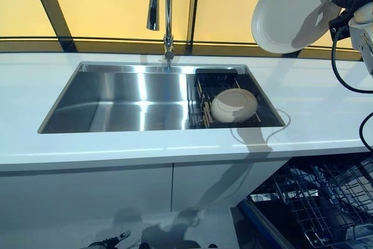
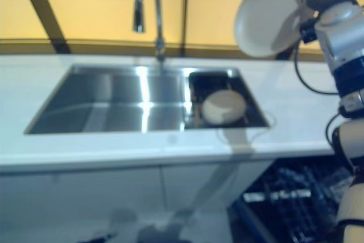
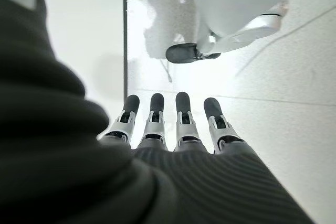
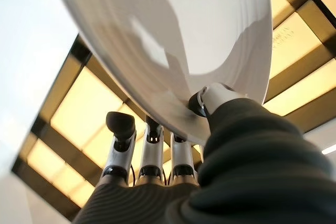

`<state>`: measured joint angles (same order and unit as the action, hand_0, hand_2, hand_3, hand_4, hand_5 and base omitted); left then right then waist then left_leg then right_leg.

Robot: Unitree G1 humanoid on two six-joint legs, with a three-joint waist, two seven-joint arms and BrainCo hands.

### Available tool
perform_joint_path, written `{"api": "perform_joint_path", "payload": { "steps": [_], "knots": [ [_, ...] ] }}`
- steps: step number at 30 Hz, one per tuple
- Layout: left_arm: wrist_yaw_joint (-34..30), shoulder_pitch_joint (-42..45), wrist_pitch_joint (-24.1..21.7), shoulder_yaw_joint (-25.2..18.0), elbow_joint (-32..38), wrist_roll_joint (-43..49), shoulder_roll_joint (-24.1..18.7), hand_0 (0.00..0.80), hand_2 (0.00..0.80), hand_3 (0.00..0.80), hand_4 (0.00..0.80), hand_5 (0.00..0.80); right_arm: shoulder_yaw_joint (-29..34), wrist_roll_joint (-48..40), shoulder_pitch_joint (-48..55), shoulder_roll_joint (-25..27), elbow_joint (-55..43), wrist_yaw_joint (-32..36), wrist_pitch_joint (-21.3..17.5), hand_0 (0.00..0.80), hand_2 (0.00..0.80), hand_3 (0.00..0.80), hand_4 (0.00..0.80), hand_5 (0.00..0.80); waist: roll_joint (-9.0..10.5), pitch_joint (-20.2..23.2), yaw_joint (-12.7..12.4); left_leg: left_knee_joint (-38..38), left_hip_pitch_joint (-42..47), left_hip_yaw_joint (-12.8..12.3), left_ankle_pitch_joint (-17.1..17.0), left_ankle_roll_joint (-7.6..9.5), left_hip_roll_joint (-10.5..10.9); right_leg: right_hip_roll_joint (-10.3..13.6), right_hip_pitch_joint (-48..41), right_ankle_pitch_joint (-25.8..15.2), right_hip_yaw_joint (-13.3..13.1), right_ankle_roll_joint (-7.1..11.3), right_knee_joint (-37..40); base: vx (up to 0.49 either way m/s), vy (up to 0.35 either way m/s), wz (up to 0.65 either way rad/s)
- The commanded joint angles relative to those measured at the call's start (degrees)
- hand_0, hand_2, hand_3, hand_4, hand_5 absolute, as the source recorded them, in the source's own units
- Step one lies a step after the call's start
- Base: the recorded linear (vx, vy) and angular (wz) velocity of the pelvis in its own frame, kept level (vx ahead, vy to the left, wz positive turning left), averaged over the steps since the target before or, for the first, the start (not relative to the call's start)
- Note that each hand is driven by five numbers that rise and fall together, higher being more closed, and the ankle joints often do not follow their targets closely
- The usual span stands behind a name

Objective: Take plates into dishwasher

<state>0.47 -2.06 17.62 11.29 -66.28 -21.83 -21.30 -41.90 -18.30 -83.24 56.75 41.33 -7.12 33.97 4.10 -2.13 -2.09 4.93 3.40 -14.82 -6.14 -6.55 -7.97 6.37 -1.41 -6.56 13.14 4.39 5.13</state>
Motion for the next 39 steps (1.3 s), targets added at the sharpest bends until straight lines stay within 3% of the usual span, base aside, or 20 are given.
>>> {"api": "perform_joint_path", "payload": {
  "steps": [1, 6, 16, 23, 28, 31, 39],
  "knots": [
    [0.1, -2.2, -2.1, 2.5, -3.6, 3.6, -2.5, 0.0, 0.0, 0.0, 0.0, 0.0, -7.6, 9.4, -13.0, 5.1, 2.5, 3.6, -0.4, 0.8, 0.8, 0.8, 0.8, 0.8, 2.39, -0.5, 0.8, 0.1, 2.4, -0.7, 3.3, 1.04, 2.2, 1.2, -2.9, 1.4, 1.5, 3.82, -0.1, -0.006, -0.017, -0.16],
    [-0.2, -1.9, -3.0, 3.2, -2.9, 5.4, -2.6, 0.0, 0.0, 0.0, 0.0, 0.0, -13.9, 17.4, -17.6, 7.6, 4.1, 9.9, -1.1, 0.8, 0.8, 0.8, 0.8, 0.8, 2.89, 0.1, 1.8, 0.1, 3.2, -1.4, 3.4, 1.0, 1.9, 0.6, -2.7, 1.1, 0.1, 3.87, -0.1, -0.015, -0.026, -0.16],
    [-0.5, -0.9, -4.8, 4.8, -2.1, 7.5, -2.6, 0.0, 0.0, 0.0, 0.0, 0.0, -24.5, 32.8, -24.5, 12.7, 6.1, 16.3, -6.5, 0.8, 0.8, 0.8, 0.8, 0.8, 3.27, 0.8, 4.0, 0.1, 4.2, -2.8, 3.7, 1.0, 1.3, -0.4, -1.8, 0.6, -2.6, 3.85, -0.1, -0.009, -0.026, -0.18],
    [0.5, 0.2, -5.6, 4.8, -1.1, 7.9, -2.0, 0.0, 0.0, 0.0, 0.0, 0.0, -25.8, 39.1, -21.8, 20.2, 1.5, 17.1, -11.4, 0.8, 0.8, 0.8, 0.8, 0.8, 3.02, 0.6, 6.1, 0.1, 4.3, -4.0, 3.8, 0.96, 1.0, -1.0, -0.9, 0.6, -4.4, 3.91, -0.1, -0.008, -0.011, -0.11],
    [0.2, 0.5, -6.5, 3.8, -1.1, 8.6, -1.5, 0.0, 0.0, 0.0, 0.0, 0.0, -19.6, 41.3, -11.7, 26.6, -4.6, 17.5, -14.1, 0.8, 0.8, 0.8, 0.8, 0.8, 2.36, 0.0, 8.1, 0.1, 4.4, -5.1, 4.0, 1.04, 0.7, -1.4, 0.1, 0.4, -5.6, 4.02, -0.1, -0.028, -0.015, -0.11],
    [0.0, 0.7, -7.0, 2.8, -1.1, 9.0, -1.3, 0.0, 0.0, 0.0, 0.0, 0.0, -12.0, 42.9, -1.7, 29.6, -8.2, 17.3, -16.1, 0.8, 0.8, 0.8, 0.8, 0.8, 1.88, -0.4, 9.2, 0.1, 4.6, -5.7, 4.2, 1.12, 0.6, -1.6, 0.5, 0.3, -6.3, 4.04, -0.1, -0.01, -0.016, -0.14],
    [-0.2, 0.6, -6.8, -0.8, -1.2, 9.7, -1.0, 0.0, 0.0, 0.0, 0.0, 0.0, 20.1, 46.1, 36.5, 31.1, -17.3, 17.7, -19.9, 0.8, 0.8, 0.8, 0.8, 0.8, 0.59, -1.1, 13.1, 0.1, 4.9, -7.4, 4.5, 1.31, 0.4, -2.0, 1.2, 0.2, -7.6, 4.04, -0.1, -0.003, -0.017, -0.12]
  ]
}}
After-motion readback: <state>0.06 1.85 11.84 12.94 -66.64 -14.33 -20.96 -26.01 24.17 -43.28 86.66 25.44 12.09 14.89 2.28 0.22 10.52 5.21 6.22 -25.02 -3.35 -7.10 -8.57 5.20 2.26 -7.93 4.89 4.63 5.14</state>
